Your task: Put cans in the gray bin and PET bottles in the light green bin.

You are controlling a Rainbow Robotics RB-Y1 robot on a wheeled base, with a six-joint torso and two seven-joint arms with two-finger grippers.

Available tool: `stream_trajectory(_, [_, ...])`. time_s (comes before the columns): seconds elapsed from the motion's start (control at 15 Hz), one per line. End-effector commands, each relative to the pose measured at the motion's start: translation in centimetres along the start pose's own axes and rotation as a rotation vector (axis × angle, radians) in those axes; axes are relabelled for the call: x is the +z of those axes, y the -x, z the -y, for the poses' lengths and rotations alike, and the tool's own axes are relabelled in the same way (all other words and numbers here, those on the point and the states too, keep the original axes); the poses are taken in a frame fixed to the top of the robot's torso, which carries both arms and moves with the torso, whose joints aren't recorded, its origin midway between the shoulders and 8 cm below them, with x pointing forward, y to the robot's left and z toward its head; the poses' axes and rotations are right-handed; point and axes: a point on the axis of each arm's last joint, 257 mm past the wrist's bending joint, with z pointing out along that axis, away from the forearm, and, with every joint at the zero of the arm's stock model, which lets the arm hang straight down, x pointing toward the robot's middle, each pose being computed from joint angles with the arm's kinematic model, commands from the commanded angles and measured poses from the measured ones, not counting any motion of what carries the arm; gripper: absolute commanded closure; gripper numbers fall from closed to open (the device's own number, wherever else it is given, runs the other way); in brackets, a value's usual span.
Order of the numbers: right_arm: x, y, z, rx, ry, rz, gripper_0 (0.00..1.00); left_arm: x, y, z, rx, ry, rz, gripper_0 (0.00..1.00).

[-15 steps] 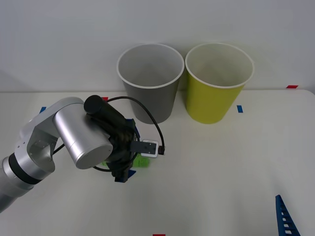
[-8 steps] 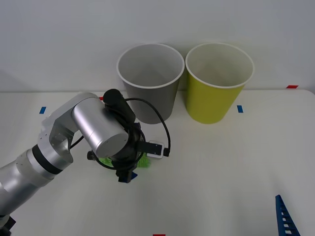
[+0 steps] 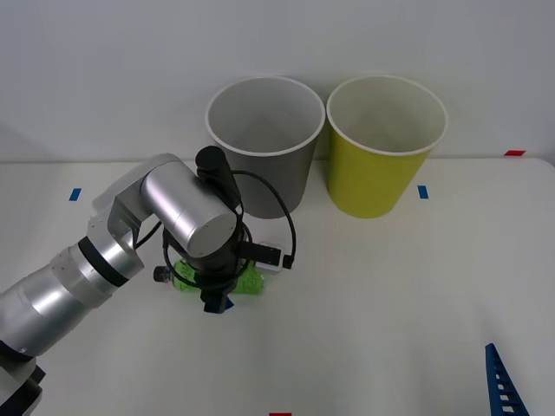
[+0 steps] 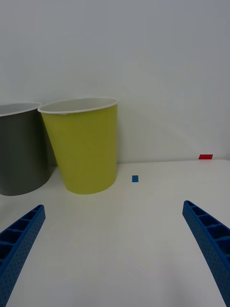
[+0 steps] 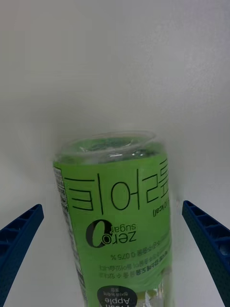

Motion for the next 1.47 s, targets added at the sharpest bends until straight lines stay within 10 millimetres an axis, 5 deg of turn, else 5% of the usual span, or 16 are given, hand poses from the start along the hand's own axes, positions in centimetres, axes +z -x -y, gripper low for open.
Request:
stream_trajectory(0.07, [0.0,0.0,0.0,0.0,0.0,0.0,0.0,0.2,-0.1,-0.1,-0.011,-0.005,-0.005,0.0])
stream_trajectory(0.8, [0.0,0.0,0.0,0.0,0.0,0.0,0.0,2.1,1.0,0.8,-0.021,-0.052,0.005,0.0])
stream_trajectory(0.87, [0.0,0.0,0.0,0.0,0.0,0.0,0.0,2.1,1.0,0.8,-0.016,-0.05,0.005,0.22])
stream_trajectory(0.93, [0.0,0.0,0.0,0.0,0.0,0.0,0.0,2.1,1.1,0.8,-0.013,-0.051,0.006,0.69])
stream_trajectory(1.0, [0.0,0.0,0.0,0.0,0.0,0.0,0.0,2.1,1.1,0.8,-0.011,-0.051,0.006,1.0])
stream_trajectory(1.47, [0.0,0.0,0.0,0.0,0.0,0.0,0.0,2.1,1.6,0.7,-0.016,-0.046,0.025,1.0])
